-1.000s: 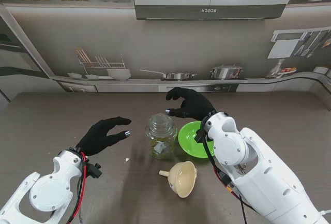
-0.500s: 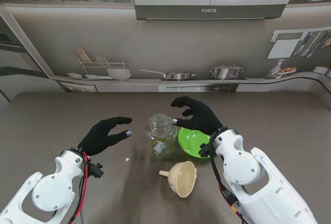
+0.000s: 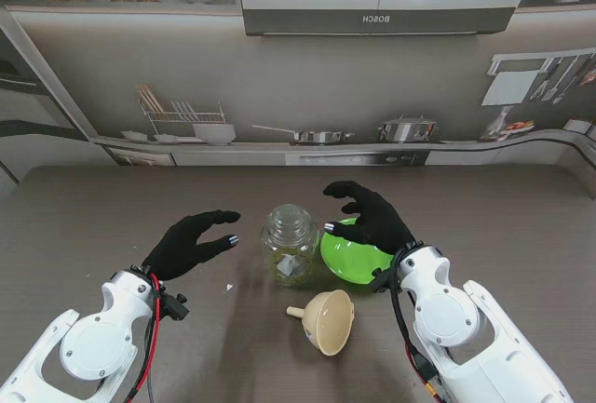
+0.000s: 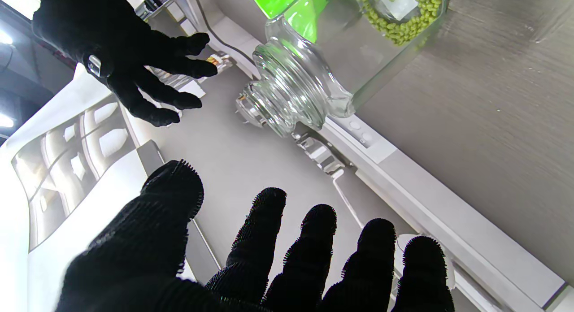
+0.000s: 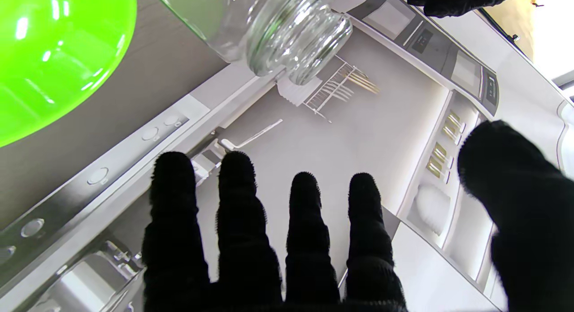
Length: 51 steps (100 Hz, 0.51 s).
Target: Pour mung beans into a glass jar with a funnel
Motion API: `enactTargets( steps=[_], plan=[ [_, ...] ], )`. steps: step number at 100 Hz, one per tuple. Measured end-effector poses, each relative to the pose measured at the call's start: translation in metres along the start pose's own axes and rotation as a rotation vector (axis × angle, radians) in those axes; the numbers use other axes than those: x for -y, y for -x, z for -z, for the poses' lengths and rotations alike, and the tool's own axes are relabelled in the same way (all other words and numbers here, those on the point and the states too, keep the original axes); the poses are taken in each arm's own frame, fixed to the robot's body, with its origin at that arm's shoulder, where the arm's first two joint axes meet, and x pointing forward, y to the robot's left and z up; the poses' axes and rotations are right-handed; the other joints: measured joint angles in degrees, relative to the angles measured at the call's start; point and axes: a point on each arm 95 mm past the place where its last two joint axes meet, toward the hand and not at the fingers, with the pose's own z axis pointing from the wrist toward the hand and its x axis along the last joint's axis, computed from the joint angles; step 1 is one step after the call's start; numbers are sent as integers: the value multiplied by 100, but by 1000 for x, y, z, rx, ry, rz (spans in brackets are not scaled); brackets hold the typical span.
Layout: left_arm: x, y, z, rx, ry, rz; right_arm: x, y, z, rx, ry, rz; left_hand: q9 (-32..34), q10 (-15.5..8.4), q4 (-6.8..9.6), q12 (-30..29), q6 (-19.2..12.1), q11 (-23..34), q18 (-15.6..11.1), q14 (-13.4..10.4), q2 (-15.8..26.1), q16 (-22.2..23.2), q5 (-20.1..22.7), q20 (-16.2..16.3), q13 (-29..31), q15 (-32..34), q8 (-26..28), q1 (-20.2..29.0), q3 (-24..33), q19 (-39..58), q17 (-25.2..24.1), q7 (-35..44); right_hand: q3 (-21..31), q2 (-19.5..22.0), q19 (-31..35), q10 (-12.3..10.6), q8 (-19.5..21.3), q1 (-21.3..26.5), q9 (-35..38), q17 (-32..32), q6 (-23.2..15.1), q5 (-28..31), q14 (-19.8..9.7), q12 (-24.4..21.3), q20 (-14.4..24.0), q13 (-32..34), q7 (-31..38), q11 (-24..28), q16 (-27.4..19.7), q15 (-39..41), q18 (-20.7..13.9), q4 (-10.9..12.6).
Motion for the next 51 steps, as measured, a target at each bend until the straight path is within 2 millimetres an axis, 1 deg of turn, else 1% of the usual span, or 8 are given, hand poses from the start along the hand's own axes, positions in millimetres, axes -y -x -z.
enactTargets(
  steps=[20,31,34,51],
  plan=[
    [0,0,-1,-6,-4,2,-2,4,5,1,7,-3,0,0,0,0,0,0,3,0,0,0,-1,0,0,0,-1,0,0,0,0,0,0,-8,-7,0,-4,0,22,-10,3,5,0,-2,0,-1,1,0,-47,-1,1,0],
    [0,0,-1,-6,-4,3,-2,5,7,-3,17,-4,0,0,0,0,0,0,3,0,0,0,-2,0,0,0,-1,0,0,0,0,0,0,-144,-7,0,-56,0,171,-10,21,20,-4,-2,0,-1,18,79,-47,9,1,1],
    [0,0,-1,-6,-4,3,-2,6,7,-4,20,-4,0,0,0,0,0,0,3,0,0,0,-2,0,0,0,-1,0,0,0,0,0,0,-146,-7,0,-58,0,171,-6,37,87,-6,-2,0,-1,110,81,-47,17,1,1],
    [0,0,-1,-8,-4,2,-3,6,9,-5,27,-7,0,0,0,0,0,0,4,0,0,0,-2,0,0,0,-1,0,0,0,0,0,0,-148,-7,0,-60,0,301,15,68,223,-9,5,-1,-1,112,176,-47,24,1,1]
  ],
)
